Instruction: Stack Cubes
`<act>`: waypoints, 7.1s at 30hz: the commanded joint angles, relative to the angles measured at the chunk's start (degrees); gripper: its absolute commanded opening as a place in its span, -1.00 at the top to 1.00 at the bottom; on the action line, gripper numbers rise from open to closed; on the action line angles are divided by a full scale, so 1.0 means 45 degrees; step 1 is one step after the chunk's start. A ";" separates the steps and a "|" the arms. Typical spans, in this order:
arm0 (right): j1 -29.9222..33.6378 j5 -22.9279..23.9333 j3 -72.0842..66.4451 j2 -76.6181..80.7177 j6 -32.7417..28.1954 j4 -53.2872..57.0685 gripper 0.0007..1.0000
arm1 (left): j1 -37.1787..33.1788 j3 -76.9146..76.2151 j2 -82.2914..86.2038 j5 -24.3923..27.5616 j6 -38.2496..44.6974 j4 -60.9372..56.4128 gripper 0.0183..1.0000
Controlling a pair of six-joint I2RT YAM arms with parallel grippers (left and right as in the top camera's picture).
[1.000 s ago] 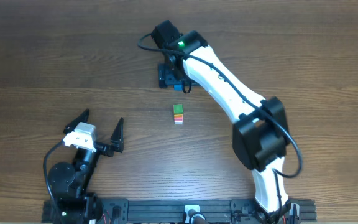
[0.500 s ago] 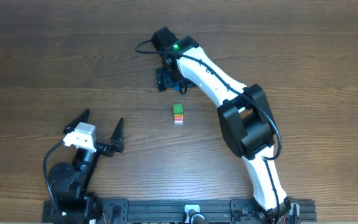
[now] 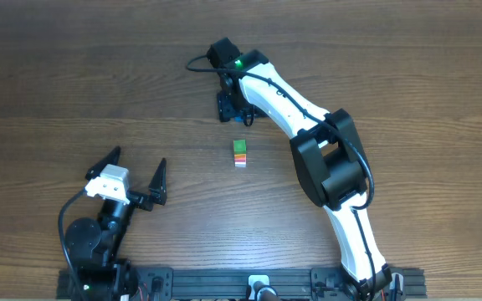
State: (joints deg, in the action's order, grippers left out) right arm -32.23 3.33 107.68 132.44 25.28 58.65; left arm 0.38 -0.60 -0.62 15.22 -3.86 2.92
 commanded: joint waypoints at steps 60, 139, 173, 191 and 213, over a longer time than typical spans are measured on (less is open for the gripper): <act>-0.2045 -0.0024 -0.2827 -0.6003 0.2429 0.2769 0.99 | -0.0063 0.0063 0.0063 0.0136 0.0146 0.0024 -0.99; -0.2312 0.0267 -0.3274 -0.5255 0.2861 0.2001 0.96 | -0.0063 0.0063 0.0063 0.0136 0.0146 0.0024 -1.00; -0.1875 0.0491 -0.3274 -0.5260 0.2715 0.1598 -0.99 | -0.0063 0.0063 0.0063 0.0136 0.0146 0.0024 -1.00; 0.4405 0.1622 -0.3264 -0.6105 -0.2084 -0.2186 -0.99 | -0.0063 0.0063 0.0063 0.0136 0.0146 0.0024 -1.00; 0.7893 -0.0583 -1.4134 -1.8656 -0.4318 -0.7820 -0.98 | -0.0063 0.0063 0.0063 0.0136 0.0146 0.0024 -1.00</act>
State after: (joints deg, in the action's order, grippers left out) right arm 3.25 3.46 50.96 58.00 7.44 25.76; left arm 0.38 -0.60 -0.60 15.25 -3.86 2.92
